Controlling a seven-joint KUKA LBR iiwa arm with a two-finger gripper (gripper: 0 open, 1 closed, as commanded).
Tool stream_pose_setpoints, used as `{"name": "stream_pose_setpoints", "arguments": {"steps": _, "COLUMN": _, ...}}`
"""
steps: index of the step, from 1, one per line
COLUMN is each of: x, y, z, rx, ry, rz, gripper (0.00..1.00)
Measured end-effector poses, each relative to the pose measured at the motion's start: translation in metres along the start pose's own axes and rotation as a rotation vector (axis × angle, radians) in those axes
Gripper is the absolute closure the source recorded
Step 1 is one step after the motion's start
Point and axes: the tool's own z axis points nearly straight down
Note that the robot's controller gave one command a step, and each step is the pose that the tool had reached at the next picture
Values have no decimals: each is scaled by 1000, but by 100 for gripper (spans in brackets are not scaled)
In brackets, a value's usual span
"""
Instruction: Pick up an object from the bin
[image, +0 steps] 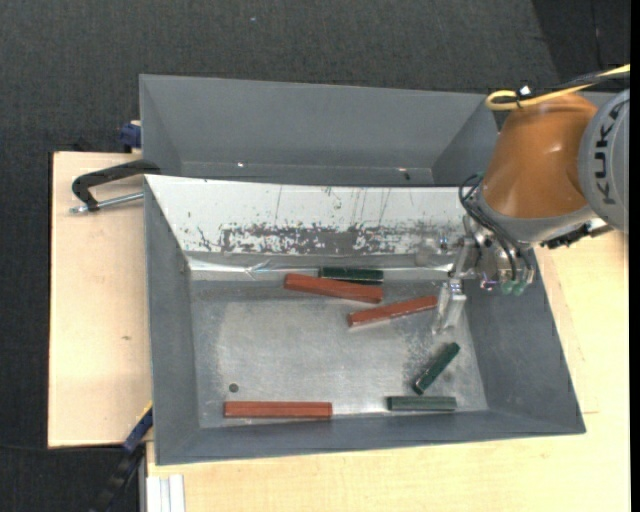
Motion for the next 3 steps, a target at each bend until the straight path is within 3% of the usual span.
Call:
{"name": "stream_pose_setpoints", "arguments": {"steps": 1, "x": -19, "y": 30, "z": 83, "rx": 4, "ry": -11, "rz": -203, "gripper": 100}}
{"name": "stream_pose_setpoints", "arguments": {"steps": 2, "x": -19, "y": 30, "z": 83, "rx": 4, "ry": -11, "rz": -203, "gripper": 100}}
{"name": "stream_pose_setpoints", "arguments": {"steps": 3, "x": 4, "y": 39, "z": -97, "rx": 6, "ry": -21, "rz": -235, "gripper": 100}}
